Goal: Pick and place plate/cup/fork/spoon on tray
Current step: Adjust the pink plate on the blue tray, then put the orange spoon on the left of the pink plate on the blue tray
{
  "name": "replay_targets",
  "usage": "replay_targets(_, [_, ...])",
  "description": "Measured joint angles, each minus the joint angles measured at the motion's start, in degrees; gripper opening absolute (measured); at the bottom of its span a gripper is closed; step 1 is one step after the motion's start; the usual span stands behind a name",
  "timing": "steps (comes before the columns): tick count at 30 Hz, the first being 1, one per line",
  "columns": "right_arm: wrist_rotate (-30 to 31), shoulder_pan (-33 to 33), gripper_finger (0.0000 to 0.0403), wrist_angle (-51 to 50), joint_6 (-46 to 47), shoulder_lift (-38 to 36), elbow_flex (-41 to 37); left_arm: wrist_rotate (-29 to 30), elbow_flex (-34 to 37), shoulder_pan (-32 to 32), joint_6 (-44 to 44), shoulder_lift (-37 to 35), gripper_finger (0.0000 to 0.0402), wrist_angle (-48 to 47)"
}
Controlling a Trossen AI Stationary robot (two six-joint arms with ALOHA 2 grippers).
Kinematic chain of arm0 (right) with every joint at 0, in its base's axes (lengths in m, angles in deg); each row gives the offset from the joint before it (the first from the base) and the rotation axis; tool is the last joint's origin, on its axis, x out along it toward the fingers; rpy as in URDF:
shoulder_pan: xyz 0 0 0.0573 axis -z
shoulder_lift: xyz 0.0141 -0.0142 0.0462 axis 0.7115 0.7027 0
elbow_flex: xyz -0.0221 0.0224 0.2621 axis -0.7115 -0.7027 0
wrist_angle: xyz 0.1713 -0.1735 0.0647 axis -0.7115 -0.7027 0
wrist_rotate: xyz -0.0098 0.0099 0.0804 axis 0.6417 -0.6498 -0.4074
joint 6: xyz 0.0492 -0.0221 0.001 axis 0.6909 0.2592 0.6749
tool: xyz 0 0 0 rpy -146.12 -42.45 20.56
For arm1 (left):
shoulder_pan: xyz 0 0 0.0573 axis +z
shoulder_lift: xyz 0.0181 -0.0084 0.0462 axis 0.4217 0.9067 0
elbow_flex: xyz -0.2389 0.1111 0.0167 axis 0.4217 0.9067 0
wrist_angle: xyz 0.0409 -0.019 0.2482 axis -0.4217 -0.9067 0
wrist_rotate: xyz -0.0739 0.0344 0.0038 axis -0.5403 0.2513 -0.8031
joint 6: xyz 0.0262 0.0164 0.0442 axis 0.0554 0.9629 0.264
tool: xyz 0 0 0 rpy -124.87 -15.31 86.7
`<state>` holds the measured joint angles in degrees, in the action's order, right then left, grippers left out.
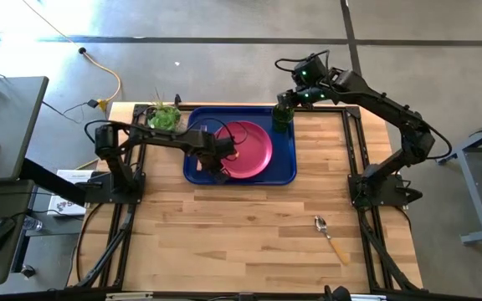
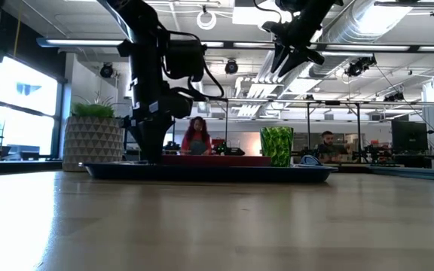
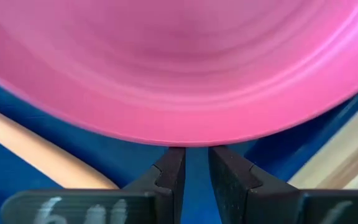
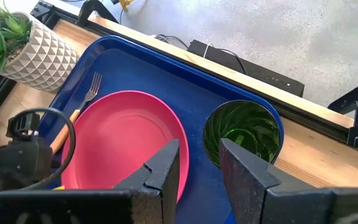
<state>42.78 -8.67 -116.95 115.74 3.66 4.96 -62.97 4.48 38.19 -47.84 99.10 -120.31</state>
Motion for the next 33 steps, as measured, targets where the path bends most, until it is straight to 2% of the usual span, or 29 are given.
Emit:
replay_targets(9, [0.0, 0.0, 0.0106, 0.0, -0.5, 0.0, 0.0, 0.2, 0.0, 1.7, -0.1, 0.0, 0.0058, 3.8])
replay_targets(23, [-0.1, 0.0, 0.0106, 0.0, 0.9, 0.0, 0.0, -1.9, -0.1, 2.2, 0.3, -0.8, 0.0058, 1.9])
replay_targets(33, [-7.3, -1.2, 0.0106, 0.0, 4.1, -0.1, 0.0, -3.0, -0.1, 2.2, 0.9, -4.5, 0.0058, -5.6])
